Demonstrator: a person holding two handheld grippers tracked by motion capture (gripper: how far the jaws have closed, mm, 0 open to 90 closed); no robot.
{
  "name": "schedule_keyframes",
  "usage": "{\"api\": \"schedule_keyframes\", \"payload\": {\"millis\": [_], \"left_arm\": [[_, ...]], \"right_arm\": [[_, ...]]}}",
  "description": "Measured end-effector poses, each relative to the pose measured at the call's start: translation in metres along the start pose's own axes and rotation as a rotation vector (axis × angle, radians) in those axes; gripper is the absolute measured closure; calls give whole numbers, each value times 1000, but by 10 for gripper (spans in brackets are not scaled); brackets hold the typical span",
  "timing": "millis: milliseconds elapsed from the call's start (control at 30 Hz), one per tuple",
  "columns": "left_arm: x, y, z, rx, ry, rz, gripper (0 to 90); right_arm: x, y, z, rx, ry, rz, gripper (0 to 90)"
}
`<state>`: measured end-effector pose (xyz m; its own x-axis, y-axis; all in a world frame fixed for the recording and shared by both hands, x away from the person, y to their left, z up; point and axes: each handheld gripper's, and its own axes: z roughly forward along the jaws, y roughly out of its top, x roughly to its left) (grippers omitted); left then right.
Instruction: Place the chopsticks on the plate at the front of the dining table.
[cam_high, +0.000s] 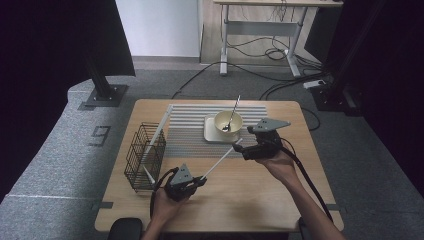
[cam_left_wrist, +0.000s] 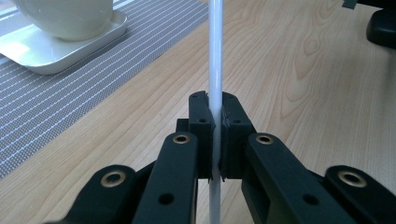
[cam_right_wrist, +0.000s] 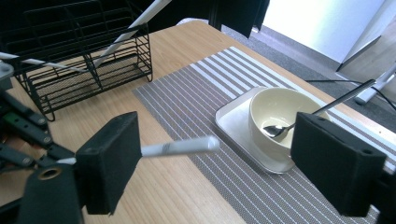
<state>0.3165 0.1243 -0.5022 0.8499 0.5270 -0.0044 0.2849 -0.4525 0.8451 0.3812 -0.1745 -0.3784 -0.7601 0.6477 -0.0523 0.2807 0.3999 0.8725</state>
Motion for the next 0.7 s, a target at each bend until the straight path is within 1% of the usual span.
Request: {"api": "schedule_keyframes", "payload": {"millis": [67,167,300,367,467,533,567,700], "left_arm": [[0,0,0,3,1,-2,853],[1,0,1,14,4,-11,853],[1,0,3,31,11,-18,853],[2,0,4,37,12,-22,853],[3,0,5,48,15,-29,853],[3,0,5,51,16,-33,853],[3,0,6,54,16,-35,853],[4,1,7,66,19,-42,853]], "right_arm": [[0,-1,-3,6,2,-5,137],[-1,-7,-9,12,-9,-18,125],[-1,-17,-15,21,-29,-22,73],[-2,-24,-17,27,-36,-23,64],[-4,-34,-21,27,-37,-10,48],[-5,-37,-22,27,-36,-8,45],[-6,-45,-24,27,-36,3,33],[-9,-59,-25,34,-38,24,3]]}}
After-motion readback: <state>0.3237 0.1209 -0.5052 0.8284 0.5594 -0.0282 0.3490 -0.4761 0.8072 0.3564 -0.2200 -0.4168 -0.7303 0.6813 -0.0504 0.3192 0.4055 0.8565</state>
